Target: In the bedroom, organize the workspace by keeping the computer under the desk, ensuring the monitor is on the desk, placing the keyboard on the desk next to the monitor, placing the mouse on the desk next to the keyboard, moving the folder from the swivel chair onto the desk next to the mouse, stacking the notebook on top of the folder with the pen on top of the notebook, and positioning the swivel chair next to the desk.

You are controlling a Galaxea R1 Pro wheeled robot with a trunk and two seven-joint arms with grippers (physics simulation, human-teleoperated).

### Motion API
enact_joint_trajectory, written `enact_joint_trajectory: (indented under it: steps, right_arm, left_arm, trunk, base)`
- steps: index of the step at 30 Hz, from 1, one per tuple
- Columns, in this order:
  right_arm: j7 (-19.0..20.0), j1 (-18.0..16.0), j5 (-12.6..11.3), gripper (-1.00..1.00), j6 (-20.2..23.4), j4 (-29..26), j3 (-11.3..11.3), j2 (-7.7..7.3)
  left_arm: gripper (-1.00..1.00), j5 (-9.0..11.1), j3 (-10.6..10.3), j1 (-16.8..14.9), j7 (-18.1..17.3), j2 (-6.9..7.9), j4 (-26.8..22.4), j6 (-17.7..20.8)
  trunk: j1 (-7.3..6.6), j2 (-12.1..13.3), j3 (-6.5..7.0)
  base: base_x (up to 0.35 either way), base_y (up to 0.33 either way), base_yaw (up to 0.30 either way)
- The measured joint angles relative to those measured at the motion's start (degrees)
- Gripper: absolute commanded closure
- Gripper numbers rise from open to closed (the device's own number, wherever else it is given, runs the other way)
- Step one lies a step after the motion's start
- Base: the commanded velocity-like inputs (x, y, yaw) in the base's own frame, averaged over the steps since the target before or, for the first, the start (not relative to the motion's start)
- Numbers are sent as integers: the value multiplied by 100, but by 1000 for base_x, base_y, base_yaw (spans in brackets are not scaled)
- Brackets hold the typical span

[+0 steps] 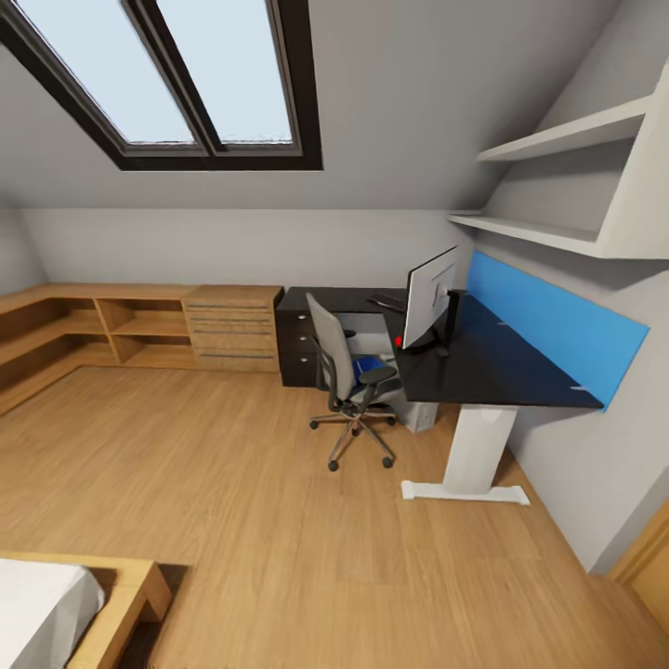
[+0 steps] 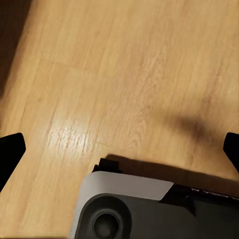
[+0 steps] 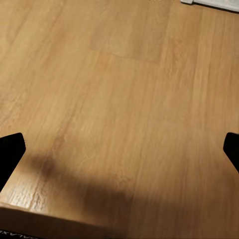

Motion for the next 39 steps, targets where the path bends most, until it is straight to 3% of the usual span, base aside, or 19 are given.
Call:
enact_joint_trajectory:
  steps: [9, 15, 33, 35, 39]
  right_arm:
    - [1, 0, 1, -100, -4, 14, 0, -18]
    - [10, 0, -20, -100, -36, 29, -13, -132]
    - [9, 0, -17, -100, -17, 42, -17, -129]
    - [9, 2, -18, -100, 2, 615, -13, -128]
    - [15, 1, -16, -100, 22, 1181, -14, -128]
  left_arm:
    - [-100, -8, 4, 0, 1, -2, 4, 5]
    - [-100, -42, -13, 0, -3, -8, 4, -3]
    - [-100, -37, -15, 0, -2, -7, 4, -4]
    - [-100, -37, -10, 0, -4, -7, 4, -4]
    - [-100, -37, -7, 0, -4, -7, 4, -4]
  trunk:
    - [198, -361, -162]
    - [329, -602, -270]
    - [725, -1324, -593]
    - [769, -1404, -629]
    - [857, -1565, -701]
  base:
    - [0, 0, 35]
    - [0, 0, 1]
    - [0, 0, 0]
    - [0, 0, 0]
    - [0, 0, 0]
